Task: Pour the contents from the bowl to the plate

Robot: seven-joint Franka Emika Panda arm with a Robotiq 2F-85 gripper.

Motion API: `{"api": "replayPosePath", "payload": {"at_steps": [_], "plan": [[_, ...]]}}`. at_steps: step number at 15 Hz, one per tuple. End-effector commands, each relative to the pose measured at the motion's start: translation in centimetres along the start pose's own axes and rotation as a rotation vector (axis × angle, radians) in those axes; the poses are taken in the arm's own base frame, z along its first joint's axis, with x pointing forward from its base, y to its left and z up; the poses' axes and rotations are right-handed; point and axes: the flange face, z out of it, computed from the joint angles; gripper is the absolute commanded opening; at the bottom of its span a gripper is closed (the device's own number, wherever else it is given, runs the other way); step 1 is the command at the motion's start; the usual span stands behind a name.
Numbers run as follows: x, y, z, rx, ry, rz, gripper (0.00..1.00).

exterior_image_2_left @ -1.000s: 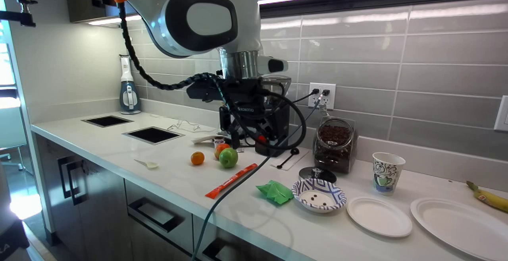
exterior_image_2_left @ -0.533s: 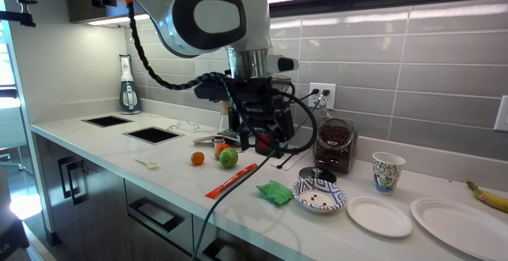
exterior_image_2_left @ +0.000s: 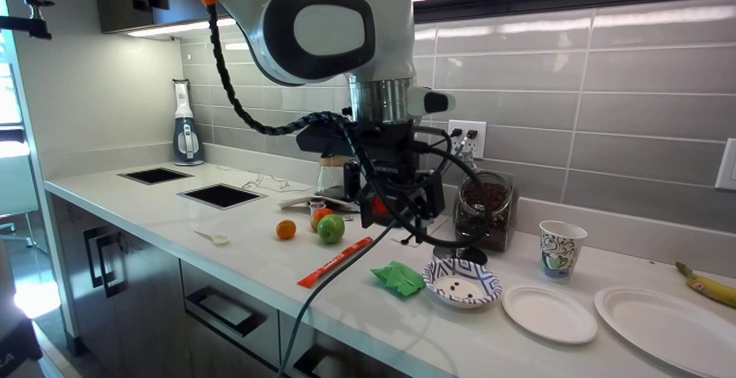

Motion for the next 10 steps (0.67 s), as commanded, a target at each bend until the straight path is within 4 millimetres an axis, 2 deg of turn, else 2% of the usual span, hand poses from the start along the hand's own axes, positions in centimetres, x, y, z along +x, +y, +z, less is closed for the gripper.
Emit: {"api": "replayPosePath", "payload": {"at_steps": [1, 5, 10], "plan": [[-0.2, 1.5, 0.7, 0.023, 0.007, 0.000, 1.00], [-0.1, 3.0, 1.5, 0.051, 0.016, 0.006, 1.00], [1.9, 4.6, 3.0, 0.054, 0.037, -0.024, 1.00]]}}
